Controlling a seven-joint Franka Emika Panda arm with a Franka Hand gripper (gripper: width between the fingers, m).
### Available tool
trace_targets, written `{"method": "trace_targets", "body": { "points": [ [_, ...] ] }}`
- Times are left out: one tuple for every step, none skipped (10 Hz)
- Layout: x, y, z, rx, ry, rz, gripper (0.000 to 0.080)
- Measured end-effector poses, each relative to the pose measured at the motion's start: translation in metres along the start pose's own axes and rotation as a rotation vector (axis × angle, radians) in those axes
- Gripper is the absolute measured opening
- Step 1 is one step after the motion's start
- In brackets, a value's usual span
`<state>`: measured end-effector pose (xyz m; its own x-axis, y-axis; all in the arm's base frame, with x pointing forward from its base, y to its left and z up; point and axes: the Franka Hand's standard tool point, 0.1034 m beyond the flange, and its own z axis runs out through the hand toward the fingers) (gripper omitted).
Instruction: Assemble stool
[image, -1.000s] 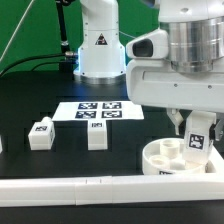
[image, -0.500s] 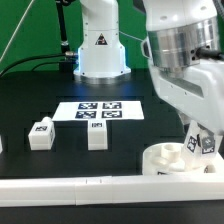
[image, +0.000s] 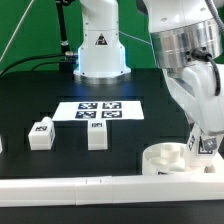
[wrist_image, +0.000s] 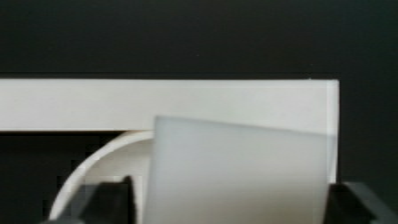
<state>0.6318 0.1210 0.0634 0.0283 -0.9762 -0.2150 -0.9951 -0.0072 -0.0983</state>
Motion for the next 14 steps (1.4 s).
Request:
{"method": "trace_targets", "body": {
  "points": [
    [-0.003,-0.001,-0.006,-0.018,-0.004,-0.177,0.0588],
    [-0.007,-0.006,-0.016,-0.017,-0.013,-0.345,0.0637],
    [-0.014,-0.007,-0.026,-0.026,-0.023,-0.510,0.0646],
    [-0.020,-0.007,-0.030,-0.030,-0.024,-0.624,0.0646],
    [-0.025,-0.006,-0.029,-0.033,-0.022,-0.715,0.0646],
    [-0.023,-0.006,-0.028,-0.033,-0.023,-0.797,0.0648],
    [-0.022,-0.006,-0.028,-0.032,-0.024,-0.852,0.0648],
    [-0.022,-0.005,-0.028,-0.042,-0.006,-0.983,0.0648],
    [-0.024,-0.004,-0.026,-0.062,0.026,-1.150,0.0648],
    [-0.022,-0.007,-0.028,-0.066,0.040,-1.344,0.0648],
    [-0.017,-0.009,-0.029,-0.066,0.045,-1.525,0.0648],
    [-0.016,-0.009,-0.028,-0.081,0.046,-1.696,0.0648],
    [-0.018,-0.007,-0.024,-0.098,0.038,-1.882,0.0648],
    [-0.018,-0.006,-0.024,-0.100,0.036,-1.922,0.0648]
  ]
}}
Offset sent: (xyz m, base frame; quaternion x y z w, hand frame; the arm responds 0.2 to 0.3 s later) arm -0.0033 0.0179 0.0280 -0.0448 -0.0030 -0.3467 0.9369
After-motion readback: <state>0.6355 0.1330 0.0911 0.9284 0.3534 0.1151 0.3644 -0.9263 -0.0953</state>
